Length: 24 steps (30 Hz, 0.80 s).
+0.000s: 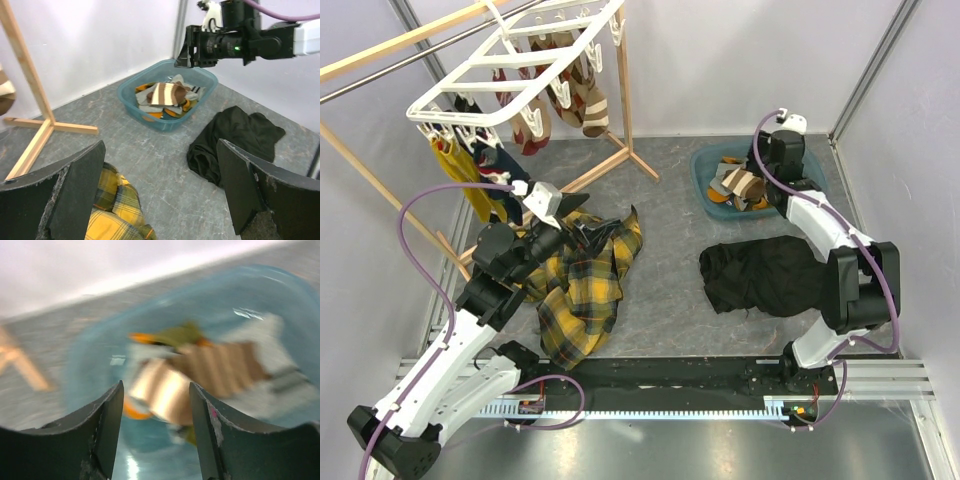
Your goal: Remove the socks clipped to the hanger
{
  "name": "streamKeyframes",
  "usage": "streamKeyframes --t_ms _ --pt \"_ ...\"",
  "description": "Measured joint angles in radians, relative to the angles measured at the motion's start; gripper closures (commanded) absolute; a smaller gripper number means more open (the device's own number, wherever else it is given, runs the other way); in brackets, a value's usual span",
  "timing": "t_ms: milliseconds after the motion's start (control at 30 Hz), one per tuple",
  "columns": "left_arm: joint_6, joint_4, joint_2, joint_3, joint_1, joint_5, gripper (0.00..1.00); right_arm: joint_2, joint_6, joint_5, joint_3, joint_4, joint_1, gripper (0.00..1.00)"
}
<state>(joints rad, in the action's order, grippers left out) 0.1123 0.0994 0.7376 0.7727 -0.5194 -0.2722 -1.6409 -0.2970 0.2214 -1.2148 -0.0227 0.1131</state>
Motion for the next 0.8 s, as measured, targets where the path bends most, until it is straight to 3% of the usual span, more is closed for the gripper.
streamKeyframes --t_ms 133,367,533,800 --pt "-0.003 -0.005 -0.001 0.0 0.0 0.085 0.01 0.0 -0.023 -0.133 0.004 -0.143 0.052 0.37" --pt "-0.009 -0.077 -0.014 0.003 0.0 0.44 0.01 -0.009 -0.035 -0.276 -0.01 -0.431 0.222 0.34" --pt "-0.008 -0.15 -0.019 0.025 0.0 0.616 0.01 -0.106 -0.023 -0.311 -0.163 -0.545 0.346 0.29" --pt "0.001 -0.238 -0.044 0.063 0.001 0.751 0.01 -0.247 -0.004 -0.258 -0.356 -0.626 0.439 0.28"
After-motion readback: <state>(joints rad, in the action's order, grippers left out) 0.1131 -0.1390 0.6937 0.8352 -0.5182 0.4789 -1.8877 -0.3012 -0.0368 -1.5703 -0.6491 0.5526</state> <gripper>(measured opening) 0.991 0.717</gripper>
